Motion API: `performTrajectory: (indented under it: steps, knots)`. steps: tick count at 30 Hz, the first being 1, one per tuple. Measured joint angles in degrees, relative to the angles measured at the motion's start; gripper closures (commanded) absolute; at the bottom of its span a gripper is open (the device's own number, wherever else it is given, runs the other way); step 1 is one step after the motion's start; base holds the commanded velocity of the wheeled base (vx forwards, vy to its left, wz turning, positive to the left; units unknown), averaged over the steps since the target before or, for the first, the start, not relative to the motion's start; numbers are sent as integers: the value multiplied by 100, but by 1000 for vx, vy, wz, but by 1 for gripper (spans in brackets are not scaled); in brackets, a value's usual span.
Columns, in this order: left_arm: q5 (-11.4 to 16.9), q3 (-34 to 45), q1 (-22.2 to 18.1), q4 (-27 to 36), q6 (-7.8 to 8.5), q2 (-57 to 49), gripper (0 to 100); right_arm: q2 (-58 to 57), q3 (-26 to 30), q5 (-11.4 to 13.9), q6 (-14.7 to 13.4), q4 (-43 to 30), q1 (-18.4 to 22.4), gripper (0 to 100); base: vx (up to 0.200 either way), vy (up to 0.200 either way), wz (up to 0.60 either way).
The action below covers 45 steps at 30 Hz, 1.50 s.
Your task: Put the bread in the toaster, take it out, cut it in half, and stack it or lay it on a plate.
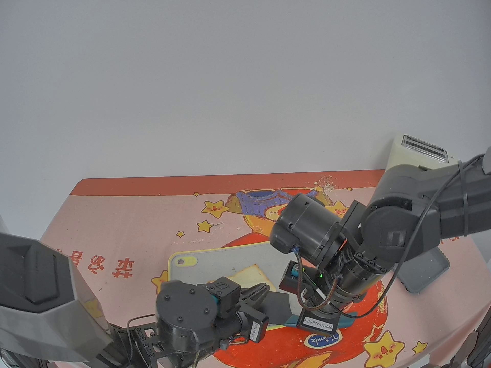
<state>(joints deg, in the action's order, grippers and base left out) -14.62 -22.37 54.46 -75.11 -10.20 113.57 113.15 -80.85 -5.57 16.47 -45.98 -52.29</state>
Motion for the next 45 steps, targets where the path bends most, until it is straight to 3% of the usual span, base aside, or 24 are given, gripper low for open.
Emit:
performTrajectory:
  steps: [8, 13, 18, 21, 23, 28, 33, 38, 45]
  knots:
    - [105, 84, -18, 46, -5, -823, 100, -30, 30, -138, 0, 162, -33, 100, 0, 0, 0]
    - [613, 211, -241, 397, -5, -1586, 100, -105, 155, -430, -154, 616, -123, 100, 0, 0, 0]
    - [1504, 591, -686, 545, 5, -2438, 100, -205, 360, -948, -644, 1599, -356, 100, 0, 0, 0]
    - [1904, 750, -997, 573, 13, -2804, 100, -238, 390, -1076, -890, 2020, -492, 100, 0, 0, 0]
    - [2172, 886, -1287, 597, 27, -3033, 100, -282, 397, -1224, -1246, 2456, -647, 100, 0, 0, 0]
    - [2454, 1076, -1782, 613, 167, -3304, 100, -528, 430, -1679, -2136, 2760, -935, 100, 0, 0, 0]
    - [2528, 1179, -2022, 622, 451, -3408, 100, -1150, 677, -2015, -2470, 2762, -1001, 100, 0, 0, 0]
    - [2545, 1235, -2097, 624, 564, -3433, 100, -1890, 1296, -1988, -2528, 2736, -730, 100, 0, 0, 0]
    - [2565, 1214, -2127, 619, 586, -3383, 100, -2967, 2294, -1059, -2533, 2771, 290, 100, 0, 0, 0]
